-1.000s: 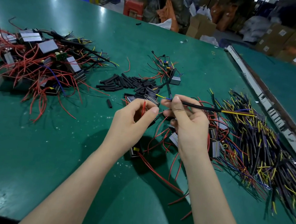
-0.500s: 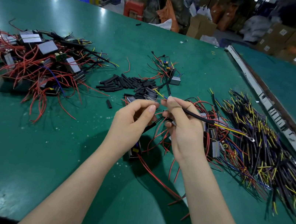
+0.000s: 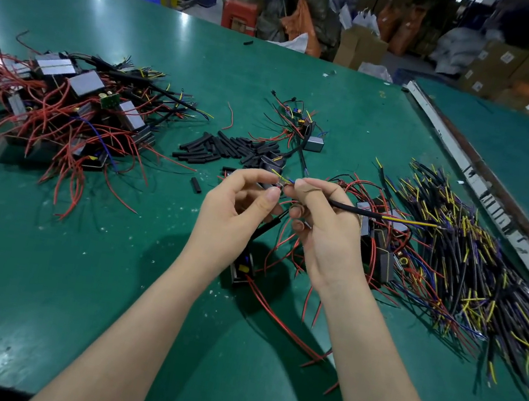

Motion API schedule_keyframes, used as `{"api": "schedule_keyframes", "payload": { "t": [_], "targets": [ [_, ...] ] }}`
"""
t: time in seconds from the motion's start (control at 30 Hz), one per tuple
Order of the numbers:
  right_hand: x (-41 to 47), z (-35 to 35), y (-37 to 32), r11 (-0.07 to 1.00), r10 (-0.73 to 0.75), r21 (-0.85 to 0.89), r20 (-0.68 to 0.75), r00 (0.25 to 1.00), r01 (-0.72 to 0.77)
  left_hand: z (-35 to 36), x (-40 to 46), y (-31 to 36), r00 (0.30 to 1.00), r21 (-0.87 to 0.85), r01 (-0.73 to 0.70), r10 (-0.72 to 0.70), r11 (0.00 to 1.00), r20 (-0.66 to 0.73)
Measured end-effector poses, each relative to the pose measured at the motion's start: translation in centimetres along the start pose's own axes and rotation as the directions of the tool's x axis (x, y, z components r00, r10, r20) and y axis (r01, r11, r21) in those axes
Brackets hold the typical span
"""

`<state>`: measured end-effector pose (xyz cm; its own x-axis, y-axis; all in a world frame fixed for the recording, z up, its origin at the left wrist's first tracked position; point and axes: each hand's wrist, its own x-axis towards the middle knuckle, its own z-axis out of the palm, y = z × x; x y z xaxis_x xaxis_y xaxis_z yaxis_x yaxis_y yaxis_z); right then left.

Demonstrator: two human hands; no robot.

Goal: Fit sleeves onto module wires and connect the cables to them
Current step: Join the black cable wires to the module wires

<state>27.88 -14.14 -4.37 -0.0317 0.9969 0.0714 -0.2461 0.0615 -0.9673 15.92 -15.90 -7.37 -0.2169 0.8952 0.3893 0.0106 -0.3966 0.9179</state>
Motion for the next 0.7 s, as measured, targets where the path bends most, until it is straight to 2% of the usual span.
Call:
{"api": "schedule_keyframes", "payload": {
  "t": [0.3, 0.37, 0.43, 0.53, 0.63, 0.7],
  "targets": [
    [0.0, 0.0, 0.0, 1.000, -0.024, -0.019, 0.022, 0.999, 0.024, 0.0, 0.0, 0.2, 0.999, 0.035, -0.038, 0.039, 0.999, -0.032],
    [0.0, 0.0, 0.2, 0.995, -0.071, -0.067, 0.036, 0.997, 0.073, 0.0, 0.0, 0.2, 0.998, 0.044, -0.042, 0.044, 0.998, -0.041],
    [0.1, -0.1, 0.3, 0.966, -0.159, -0.195, 0.068, 0.985, 0.170, 0.0, 0.1, 0.0, 0.997, 0.030, -0.032, 0.034, 0.999, -0.063],
    [0.0, -0.3, 0.4, 0.863, -0.268, -0.379, 0.216, 0.939, 0.333, -0.2, 0.2, -0.2, 0.994, 0.009, -0.012, 0.013, 1.000, -0.107],
    [0.2, -0.8, 0.7, 0.662, -0.369, -0.556, 0.342, 0.864, 0.502, -0.3, 0.2, -0.3, 0.993, 0.046, -0.017, 0.022, 0.999, -0.117],
    [0.3, -1.1, 1.0, 0.577, -0.390, -0.608, 0.382, 0.838, 0.545, -0.3, 0.2, -0.4, 0.993, 0.099, -0.021, 0.032, 0.995, -0.113]
  ]
}}
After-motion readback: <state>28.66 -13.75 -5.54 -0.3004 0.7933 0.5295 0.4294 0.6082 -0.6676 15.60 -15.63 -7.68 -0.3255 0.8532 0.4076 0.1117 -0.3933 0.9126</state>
